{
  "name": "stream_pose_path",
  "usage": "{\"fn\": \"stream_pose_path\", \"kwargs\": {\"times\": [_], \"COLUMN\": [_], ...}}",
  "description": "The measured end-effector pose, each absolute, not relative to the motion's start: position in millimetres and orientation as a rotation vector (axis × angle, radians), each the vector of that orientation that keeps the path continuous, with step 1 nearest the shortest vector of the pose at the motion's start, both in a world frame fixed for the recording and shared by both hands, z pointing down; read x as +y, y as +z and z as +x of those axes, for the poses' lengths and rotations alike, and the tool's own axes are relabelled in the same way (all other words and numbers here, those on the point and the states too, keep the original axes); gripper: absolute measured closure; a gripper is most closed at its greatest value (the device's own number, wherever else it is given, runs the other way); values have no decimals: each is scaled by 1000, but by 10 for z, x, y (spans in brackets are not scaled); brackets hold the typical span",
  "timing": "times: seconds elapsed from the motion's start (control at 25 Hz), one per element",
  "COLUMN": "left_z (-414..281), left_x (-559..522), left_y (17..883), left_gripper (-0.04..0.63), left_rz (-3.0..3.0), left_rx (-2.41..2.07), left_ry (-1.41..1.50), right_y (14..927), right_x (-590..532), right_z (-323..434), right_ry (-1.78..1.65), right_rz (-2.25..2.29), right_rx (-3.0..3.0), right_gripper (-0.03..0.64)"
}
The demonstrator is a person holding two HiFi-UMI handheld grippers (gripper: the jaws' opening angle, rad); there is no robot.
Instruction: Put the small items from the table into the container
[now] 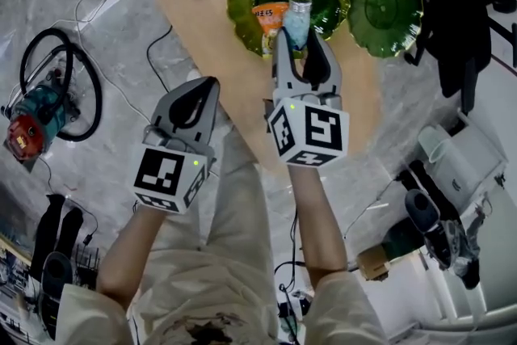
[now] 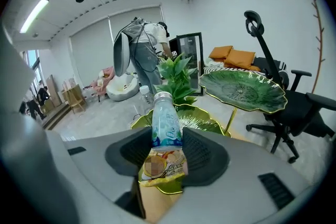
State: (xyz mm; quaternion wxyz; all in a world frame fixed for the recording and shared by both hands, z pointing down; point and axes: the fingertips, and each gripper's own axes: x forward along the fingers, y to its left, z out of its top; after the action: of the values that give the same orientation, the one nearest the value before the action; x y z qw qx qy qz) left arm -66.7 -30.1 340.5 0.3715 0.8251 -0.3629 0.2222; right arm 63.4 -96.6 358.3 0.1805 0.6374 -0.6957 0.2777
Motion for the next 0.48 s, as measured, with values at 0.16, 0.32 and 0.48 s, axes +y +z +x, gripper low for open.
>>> {"fn": "stream_pose_path", "kwargs": {"times": [0.16, 0.32, 0.48], "left_z": [-640, -590, -528], "left_x": [-313, -307, -275], "left_y": [3434, 3454, 3468], "left_gripper": [589, 589, 589], "left_rz": [2104, 2098, 2102], "left_rx": [-942, -946, -935], "left_ry": [568, 572, 580], "right_y": [3641, 3653, 3591], "right_x": [-994, -980, -951], "right_z": [709, 758, 800], "right_ry": [783, 759, 722], "right_rz": [1787, 1795, 1816], "right_rx": [-1933, -1932, -1955], "right_gripper": [443, 443, 443]}}
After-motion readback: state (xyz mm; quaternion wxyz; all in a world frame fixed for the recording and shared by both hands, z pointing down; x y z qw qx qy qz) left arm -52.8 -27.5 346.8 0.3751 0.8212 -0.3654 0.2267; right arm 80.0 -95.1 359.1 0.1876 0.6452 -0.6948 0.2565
